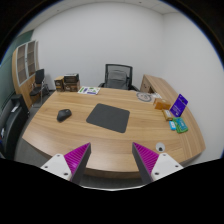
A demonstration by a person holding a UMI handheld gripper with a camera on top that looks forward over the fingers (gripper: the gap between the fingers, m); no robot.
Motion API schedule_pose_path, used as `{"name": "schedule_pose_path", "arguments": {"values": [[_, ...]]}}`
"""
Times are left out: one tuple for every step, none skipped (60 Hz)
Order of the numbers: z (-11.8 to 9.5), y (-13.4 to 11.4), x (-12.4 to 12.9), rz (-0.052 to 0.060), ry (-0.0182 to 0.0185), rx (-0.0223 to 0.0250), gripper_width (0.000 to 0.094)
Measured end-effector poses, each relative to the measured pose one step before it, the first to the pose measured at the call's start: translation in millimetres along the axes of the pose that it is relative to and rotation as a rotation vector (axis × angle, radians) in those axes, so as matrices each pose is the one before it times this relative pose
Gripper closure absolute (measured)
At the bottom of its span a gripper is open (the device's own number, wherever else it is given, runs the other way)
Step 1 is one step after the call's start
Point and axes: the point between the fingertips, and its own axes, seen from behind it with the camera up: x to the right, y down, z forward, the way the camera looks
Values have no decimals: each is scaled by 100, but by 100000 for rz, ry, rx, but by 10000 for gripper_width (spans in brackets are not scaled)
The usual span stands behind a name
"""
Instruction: Arrange mouse
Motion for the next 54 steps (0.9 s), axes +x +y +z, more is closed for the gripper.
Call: {"name": "schedule_pose_path", "arguments": {"values": [[84, -82, -592, -242, -492, 65, 72], [77, -97, -625, -194, -504, 99, 71], [116, -98, -603, -146, -531, 104, 72], [120, -100, -635, -218, -626, 73, 74], [119, -87, -680, -210, -639, 62, 70], [118, -85, -695, -227, -658, 12, 73], [120, -73, -664, -164, -571, -30, 75], [144, -39, -638, -144, -493, -159, 75], [138, -20, -649, -148, -494, -207, 74], [171, -15, -661, -211, -543, -168, 74], [154, -48, -698, -137, -688, -116, 73], [165, -74, -710, -42, -767, -17, 73], [157, -84, -699, 87, -693, -11, 73], [162, -92, -652, 71, -575, 35, 74], [197, -82, -659, 20, -498, 94, 72], [191, -35, -804, -71, -406, 65, 72], [181, -64, -647, -194, -377, -40, 73], [208, -39, -636, -266, -353, -42, 74], [213, -76, -618, -253, -355, -94, 74], [263, -69, -652, -118, -312, -34, 72], [233, -105, -624, -44, -312, 102, 73], [235, -120, -632, 92, -330, 188, 75], [410, -299, -392, 187, -545, -6, 75], [104, -51, -640, 56, -325, 91, 74], [178, -46, -626, -11, -368, 18, 73], [196, -62, -614, 91, -380, 42, 74], [221, -98, -605, 186, -361, 107, 71], [255, -86, -574, 282, -337, 105, 74], [323, -81, -552, 225, -262, 70, 73], [328, -32, -552, 133, -188, -42, 74], [351, -44, -532, 64, -172, -144, 74], [328, -50, -531, 36, -156, -89, 72], [374, -77, -527, 110, -120, -58, 73], [385, -75, -461, 211, -45, -13, 75], [658, -87, -687, 290, 267, 99, 75], [426, -75, -423, 136, 72, 137, 75], [406, -77, -438, 87, 171, 105, 74], [411, -34, -413, 118, 209, 3, 75], [439, -26, -400, 151, 243, -26, 75], [440, -53, -407, 154, 184, -2, 76], [473, -35, -408, 186, 200, 66, 76], [442, -7, -416, 229, 259, -17, 75], [374, -3, -283, 190, 171, -205, 76], [440, 1, -438, 187, 239, -194, 78], [436, 30, -396, 70, 201, -241, 78], [447, 6, -385, 41, 135, -116, 75], [473, -24, -361, 64, 154, 0, 76], [470, -48, -303, 120, 234, 126, 75], [474, -33, -244, 155, 445, 174, 74], [462, -37, -215, 105, 651, 177, 74], [484, -8, -195, -51, 712, 135, 73], [476, -2, -190, -146, 666, 78, 74], [471, 3, -230, -30, 631, 15, 74], [480, -39, -189, 156, 569, 128, 74]]}}
